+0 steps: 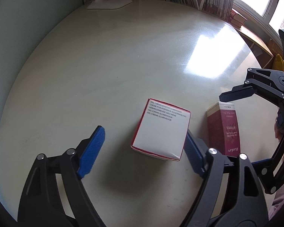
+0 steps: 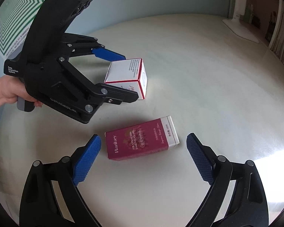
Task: Collect trash
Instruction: 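Grasp the white cream box with left tool while right tool grasps the maroon box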
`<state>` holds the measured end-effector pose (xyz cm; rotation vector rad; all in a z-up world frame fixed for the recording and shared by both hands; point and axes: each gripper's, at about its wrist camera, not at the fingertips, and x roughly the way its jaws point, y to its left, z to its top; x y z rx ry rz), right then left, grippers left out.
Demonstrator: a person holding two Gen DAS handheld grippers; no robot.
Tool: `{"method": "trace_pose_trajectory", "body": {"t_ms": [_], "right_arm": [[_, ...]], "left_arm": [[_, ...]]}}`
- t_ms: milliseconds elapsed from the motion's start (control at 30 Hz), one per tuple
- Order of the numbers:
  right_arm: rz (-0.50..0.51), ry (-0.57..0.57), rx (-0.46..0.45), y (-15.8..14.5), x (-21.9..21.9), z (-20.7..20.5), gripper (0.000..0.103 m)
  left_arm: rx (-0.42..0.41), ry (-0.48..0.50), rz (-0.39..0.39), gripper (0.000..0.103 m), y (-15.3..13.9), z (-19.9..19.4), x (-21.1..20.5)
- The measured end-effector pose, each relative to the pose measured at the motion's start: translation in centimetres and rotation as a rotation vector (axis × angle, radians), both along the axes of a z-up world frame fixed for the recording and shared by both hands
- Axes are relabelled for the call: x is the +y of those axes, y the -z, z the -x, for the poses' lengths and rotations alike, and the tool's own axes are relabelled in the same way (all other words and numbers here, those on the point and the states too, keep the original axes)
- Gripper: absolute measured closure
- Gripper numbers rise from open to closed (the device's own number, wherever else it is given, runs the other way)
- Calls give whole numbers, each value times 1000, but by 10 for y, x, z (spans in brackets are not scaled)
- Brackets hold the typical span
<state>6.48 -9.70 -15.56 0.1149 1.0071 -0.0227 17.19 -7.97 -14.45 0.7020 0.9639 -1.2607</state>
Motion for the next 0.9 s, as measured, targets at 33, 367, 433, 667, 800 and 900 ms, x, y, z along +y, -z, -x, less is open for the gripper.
{"method": "trace_pose_trajectory", "body": {"t_ms": [33,367,433,667,800,900], "right_arm": [[-5,-8,2,1,1,0,24],[-10,48,-30,-17,-13,29,30],[-10,74,-45,-22,-22,39,30],[-35,185,-93,-43,-52,93,30],[-28,247,-116,-53,-70,136,30],[-23,291,-137,-59,-84,173,30]], "left_arm": [[-10,7,5,38,0,2,1],[-33,30,7,65,-10,12,-1],[-43,32,12,65,-16,16,-2],[-91,71,24,65,-46,46,-18],[-111,102,28,65,-61,74,-34],[-108,128,37,65,-70,104,-48]]}}
